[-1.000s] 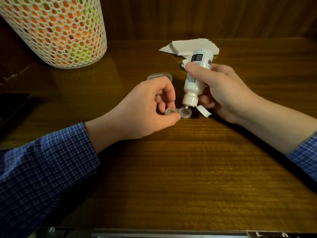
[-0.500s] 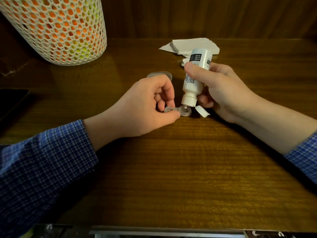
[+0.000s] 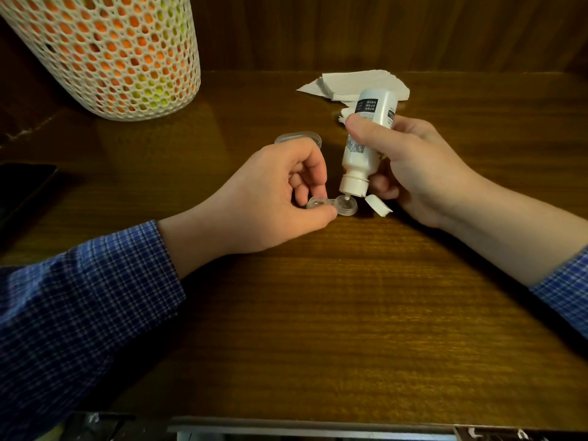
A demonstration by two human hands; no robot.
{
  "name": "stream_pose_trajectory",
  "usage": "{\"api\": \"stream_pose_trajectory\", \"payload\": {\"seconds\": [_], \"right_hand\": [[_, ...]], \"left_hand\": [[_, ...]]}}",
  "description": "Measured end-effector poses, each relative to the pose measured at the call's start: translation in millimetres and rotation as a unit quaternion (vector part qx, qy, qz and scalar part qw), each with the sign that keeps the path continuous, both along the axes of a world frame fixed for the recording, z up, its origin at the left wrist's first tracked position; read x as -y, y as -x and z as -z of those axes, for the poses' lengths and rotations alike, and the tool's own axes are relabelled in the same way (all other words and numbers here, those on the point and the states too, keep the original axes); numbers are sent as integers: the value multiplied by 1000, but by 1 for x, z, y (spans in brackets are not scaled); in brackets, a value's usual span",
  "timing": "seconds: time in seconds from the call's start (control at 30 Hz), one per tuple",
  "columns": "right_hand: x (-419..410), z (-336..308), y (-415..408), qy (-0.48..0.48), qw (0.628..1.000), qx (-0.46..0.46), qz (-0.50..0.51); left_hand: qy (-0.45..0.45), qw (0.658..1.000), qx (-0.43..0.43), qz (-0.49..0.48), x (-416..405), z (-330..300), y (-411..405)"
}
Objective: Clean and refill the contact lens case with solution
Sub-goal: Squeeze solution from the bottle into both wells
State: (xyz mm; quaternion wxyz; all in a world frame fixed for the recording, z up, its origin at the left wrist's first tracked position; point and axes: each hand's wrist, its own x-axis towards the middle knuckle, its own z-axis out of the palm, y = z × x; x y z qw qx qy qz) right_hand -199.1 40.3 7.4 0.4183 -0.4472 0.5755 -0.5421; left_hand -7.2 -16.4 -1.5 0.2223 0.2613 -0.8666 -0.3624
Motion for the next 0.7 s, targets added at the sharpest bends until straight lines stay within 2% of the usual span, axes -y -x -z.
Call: {"api": "stream_pose_trajectory", "payload": {"seconds": [0.17, 0.37, 0.7], "right_hand": [[0, -1, 1, -3, 1000, 3, 2], [1, -2, 3, -10, 998, 58, -3], [0, -1, -1, 7, 1000, 26, 3]], "left_hand": [[-1, 1000, -5, 1, 0, 0, 0], [-2, 1000, 0, 2, 0, 0, 0], [9, 1000, 4, 1, 0, 1, 0]]}}
